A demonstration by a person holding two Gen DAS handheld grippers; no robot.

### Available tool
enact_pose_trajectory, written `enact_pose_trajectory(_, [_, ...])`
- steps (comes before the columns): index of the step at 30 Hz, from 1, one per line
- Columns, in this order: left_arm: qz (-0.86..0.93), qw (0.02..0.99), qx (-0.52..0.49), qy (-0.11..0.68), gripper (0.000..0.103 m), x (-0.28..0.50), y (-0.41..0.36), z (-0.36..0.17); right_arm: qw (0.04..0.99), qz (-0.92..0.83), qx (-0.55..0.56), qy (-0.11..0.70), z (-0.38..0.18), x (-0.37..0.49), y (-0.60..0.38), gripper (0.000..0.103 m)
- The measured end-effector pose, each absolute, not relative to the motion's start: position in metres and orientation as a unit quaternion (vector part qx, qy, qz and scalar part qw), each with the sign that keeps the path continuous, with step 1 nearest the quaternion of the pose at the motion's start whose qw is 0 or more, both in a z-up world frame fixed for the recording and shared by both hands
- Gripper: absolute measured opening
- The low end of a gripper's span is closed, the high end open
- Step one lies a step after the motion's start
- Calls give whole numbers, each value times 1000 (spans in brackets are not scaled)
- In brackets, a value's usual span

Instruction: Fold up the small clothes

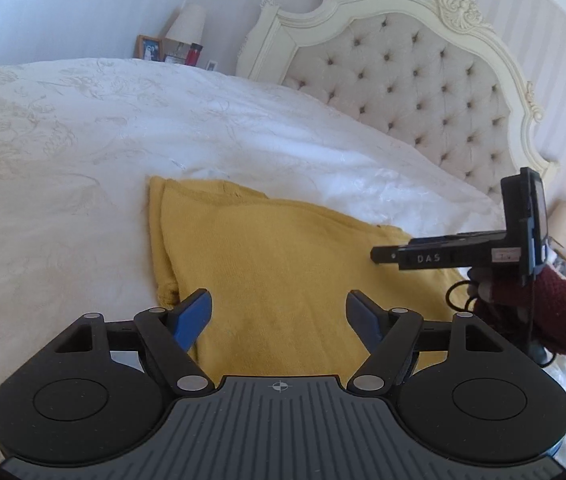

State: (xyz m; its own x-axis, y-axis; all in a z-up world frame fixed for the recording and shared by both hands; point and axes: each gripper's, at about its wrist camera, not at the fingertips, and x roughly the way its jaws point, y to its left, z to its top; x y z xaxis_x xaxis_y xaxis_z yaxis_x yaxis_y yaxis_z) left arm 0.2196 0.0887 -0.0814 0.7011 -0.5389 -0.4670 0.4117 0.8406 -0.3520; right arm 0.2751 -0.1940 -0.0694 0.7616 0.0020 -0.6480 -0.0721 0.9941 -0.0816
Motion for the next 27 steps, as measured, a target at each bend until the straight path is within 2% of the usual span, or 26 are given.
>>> enact_pose_trajectory(3, [-239, 920, -118, 288, 78, 224, 96, -81, 927, 0, -64, 370, -85, 295, -183, 75])
enact_pose_trajectory(6, [-226, 919, -129, 296, 78, 229, 102, -82, 925, -30, -41, 376, -92, 313, -190, 89])
enact_pose_trajectory(7, [-223, 918, -131, 300, 78, 230, 103, -82, 924, -39, -31, 380, -92, 320, -194, 91])
enact_pose_trajectory(12, [-211, 916, -140, 313, 78, 235, 109, -84, 917, -74, -11, 392, -89, 338, -209, 92])
enact_pose_trajectory(15, [-202, 917, -140, 315, 78, 236, 112, -84, 924, -82, 3, 372, -76, 332, -210, 91])
enact_pose_trajectory(17, [-197, 916, -143, 317, 78, 236, 114, -84, 931, -49, 12, 362, -65, 321, -205, 76])
enact_pose_trajectory(18, [-195, 916, -144, 319, 78, 236, 115, -84, 932, -31, 9, 360, -61, 315, -200, 52])
enact_pose_trajectory(19, [-193, 917, -143, 319, 78, 236, 115, -84, 933, -8, -3, 360, -57, 308, -191, 23])
enact_pose_trajectory(20, [-192, 917, -141, 320, 78, 236, 115, -84, 933, 8, -15, 360, -54, 302, -183, 15])
enact_pose_trajectory(27, [-183, 918, -129, 326, 78, 236, 116, -84, 911, 43, 1, 411, -72, 265, -158, 13])
